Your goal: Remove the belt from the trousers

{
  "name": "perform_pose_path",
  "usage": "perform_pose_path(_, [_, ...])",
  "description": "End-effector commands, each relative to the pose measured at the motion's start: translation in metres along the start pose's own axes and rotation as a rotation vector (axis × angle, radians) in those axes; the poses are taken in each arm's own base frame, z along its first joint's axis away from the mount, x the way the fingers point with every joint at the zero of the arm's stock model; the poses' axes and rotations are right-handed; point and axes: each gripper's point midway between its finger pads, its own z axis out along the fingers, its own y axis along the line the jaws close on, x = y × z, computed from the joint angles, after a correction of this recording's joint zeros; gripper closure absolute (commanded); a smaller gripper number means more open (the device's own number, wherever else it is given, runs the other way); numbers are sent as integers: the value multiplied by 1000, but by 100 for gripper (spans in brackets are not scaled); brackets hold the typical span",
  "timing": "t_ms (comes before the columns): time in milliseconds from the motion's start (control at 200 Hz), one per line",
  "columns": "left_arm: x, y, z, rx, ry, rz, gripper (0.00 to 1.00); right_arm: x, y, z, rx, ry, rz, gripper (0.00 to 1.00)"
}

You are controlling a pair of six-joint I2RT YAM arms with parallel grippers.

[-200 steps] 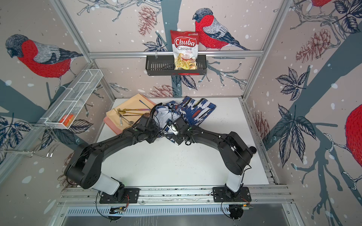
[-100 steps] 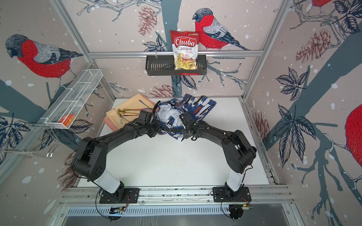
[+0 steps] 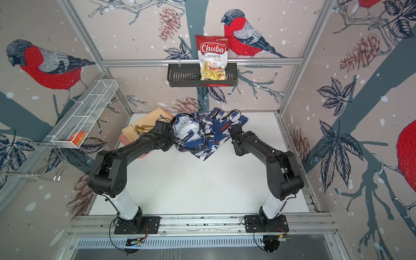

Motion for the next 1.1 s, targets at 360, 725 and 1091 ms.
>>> perform_pose_path(360, [15, -11, -2, 58, 15, 17, 100, -62, 204, -137, -576, -448, -414, 41])
perform_pose_path(725, [18, -12, -6, 78, 26, 13, 100, -41, 276, -140, -686, -465, -612, 39])
perform_pose_path(1091, [21, -6, -10, 70, 28, 13, 100, -57, 279, -108, -485, -480, -628, 39])
